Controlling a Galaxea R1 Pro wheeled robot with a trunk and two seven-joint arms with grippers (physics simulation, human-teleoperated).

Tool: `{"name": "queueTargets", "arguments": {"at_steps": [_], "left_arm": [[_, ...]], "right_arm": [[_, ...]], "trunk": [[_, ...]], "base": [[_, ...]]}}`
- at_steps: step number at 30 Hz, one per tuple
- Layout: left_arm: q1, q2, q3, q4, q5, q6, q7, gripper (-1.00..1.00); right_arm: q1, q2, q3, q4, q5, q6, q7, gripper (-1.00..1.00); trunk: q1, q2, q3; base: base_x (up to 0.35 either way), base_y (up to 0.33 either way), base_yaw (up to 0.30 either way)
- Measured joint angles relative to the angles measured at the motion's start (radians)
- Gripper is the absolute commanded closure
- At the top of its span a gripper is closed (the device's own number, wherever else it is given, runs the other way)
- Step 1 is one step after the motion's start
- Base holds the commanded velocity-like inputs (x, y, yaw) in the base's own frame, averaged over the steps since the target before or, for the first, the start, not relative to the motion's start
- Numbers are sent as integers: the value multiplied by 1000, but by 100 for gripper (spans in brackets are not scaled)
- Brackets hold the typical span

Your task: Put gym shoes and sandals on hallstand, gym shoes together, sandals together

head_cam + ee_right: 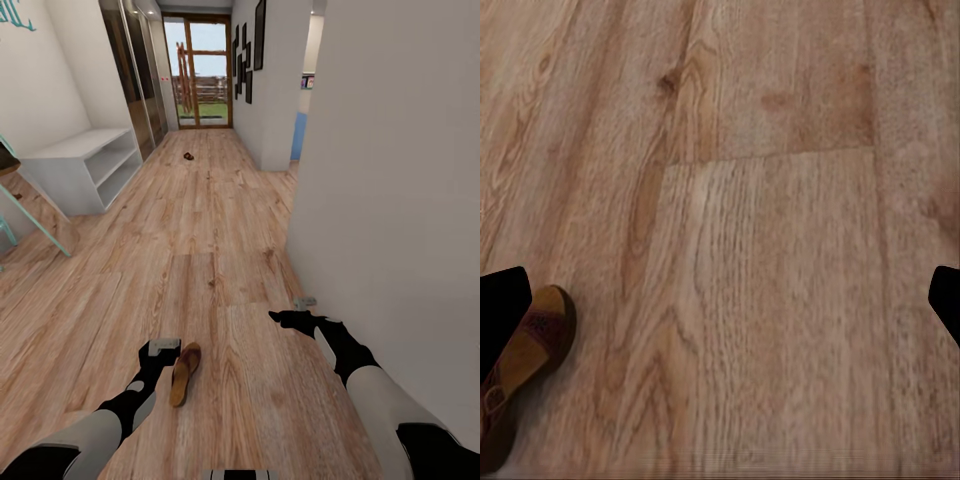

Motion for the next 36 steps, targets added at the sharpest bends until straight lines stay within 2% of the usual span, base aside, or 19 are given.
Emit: {"name": "queueTargets", "arguments": {"at_steps": [12,17,25,36], "left_arm": [[0,0,0,0,0,0,0,-100],[0,0,0,1,0,0,0,-100],[0,0,0,1,-1,0,0,-100],[0,0,0,1,-1,0,0,-100]], "right_arm": [[0,0,-4,-71,0,0,0,-100],[0,0,-5,-87,0,1,0,-100],[0,0,-6,-92,0,54,0,-100],[0,0,-7,-92,0,63,0,-100]], "trunk": [[0,0,0],[2,-1,-20],[6,-3,-63],[11,-6,-124]], "base": [[-13,0,0],[0,0,0],[0,0,0],[0,0,0]]}}
